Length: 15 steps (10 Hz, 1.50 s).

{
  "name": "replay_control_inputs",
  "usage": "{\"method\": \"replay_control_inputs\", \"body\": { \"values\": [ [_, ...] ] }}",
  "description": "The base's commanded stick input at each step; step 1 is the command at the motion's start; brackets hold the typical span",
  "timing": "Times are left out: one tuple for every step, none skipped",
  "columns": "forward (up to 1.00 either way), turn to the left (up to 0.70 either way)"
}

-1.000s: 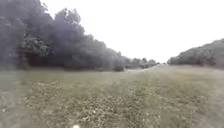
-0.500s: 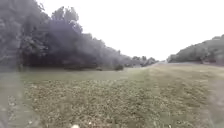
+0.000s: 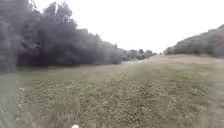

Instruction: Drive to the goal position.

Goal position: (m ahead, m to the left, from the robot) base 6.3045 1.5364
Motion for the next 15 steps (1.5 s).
{"method": "replay_control_inputs", "body": {
  "values": [
    [0.6, -0.12],
    [0.6, -0.12],
    [0.6, -0.12],
    [0.6, -0.12],
    [0.6, -0.12],
    [0.6, -0.12],
    [0.6, -0.12],
    [0.6, -0.12],
    [0.6, -0.12],
    [0.6, -0.12],
    [0.6, -0.12],
    [0.6, -0.12],
    [0.6, -0.12],
    [0.6, -0.12],
    [0.6, -0.12]
  ]
}}
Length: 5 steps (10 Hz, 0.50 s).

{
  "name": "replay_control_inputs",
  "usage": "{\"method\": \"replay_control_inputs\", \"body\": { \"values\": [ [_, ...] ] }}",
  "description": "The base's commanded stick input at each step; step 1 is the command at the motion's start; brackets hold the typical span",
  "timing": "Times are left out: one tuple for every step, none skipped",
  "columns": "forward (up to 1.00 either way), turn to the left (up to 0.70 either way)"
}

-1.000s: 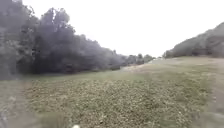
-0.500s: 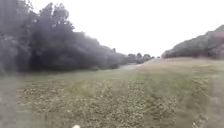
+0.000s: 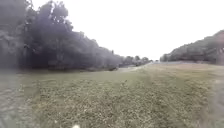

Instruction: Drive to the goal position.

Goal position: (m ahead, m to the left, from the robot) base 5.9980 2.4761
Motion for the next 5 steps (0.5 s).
{"method": "replay_control_inputs", "body": {
  "values": [
    [0.6, -0.12],
    [0.6, -0.12],
    [0.6, -0.12],
    [0.6, -0.12],
    [0.6, -0.12]
  ]
}}
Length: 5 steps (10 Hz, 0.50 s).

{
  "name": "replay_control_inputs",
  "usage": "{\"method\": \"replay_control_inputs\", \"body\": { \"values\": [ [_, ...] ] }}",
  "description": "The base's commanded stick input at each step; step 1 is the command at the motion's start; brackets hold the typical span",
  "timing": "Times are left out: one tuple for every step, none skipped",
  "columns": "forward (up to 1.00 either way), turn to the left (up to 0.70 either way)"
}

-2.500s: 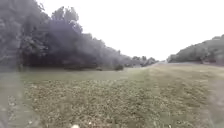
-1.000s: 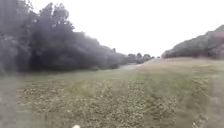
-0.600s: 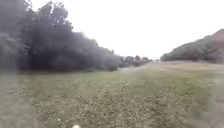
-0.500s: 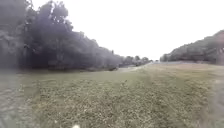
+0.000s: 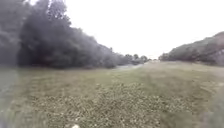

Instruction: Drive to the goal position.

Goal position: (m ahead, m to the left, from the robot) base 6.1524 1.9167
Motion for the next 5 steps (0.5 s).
{"method": "replay_control_inputs", "body": {
  "values": [
    [0.6, -0.1],
    [0.6, -0.01],
    [0.6, 0.0],
    [0.6, 0.0],
    [0.6, 0.0]
  ]
}}
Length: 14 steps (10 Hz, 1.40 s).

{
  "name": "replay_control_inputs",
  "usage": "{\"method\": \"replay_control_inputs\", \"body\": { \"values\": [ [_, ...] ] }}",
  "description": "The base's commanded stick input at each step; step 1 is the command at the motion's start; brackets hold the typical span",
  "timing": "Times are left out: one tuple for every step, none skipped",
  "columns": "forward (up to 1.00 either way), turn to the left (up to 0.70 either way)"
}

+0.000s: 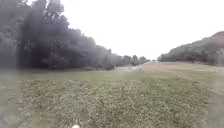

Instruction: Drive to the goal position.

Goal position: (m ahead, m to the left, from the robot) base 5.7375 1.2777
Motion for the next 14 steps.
{"method": "replay_control_inputs", "body": {
  "values": [
    [0.6, 0.0],
    [0.6, 0.0],
    [0.6, 0.0],
    [0.6, -0.05],
    [0.6, -0.1],
    [0.6, -0.14],
    [0.6, -0.14],
    [0.6, -0.14],
    [0.6, -0.14],
    [0.6, -0.14],
    [0.6, -0.14],
    [0.6, -0.14],
    [0.6, -0.14],
    [0.6, -0.14]
  ]
}}
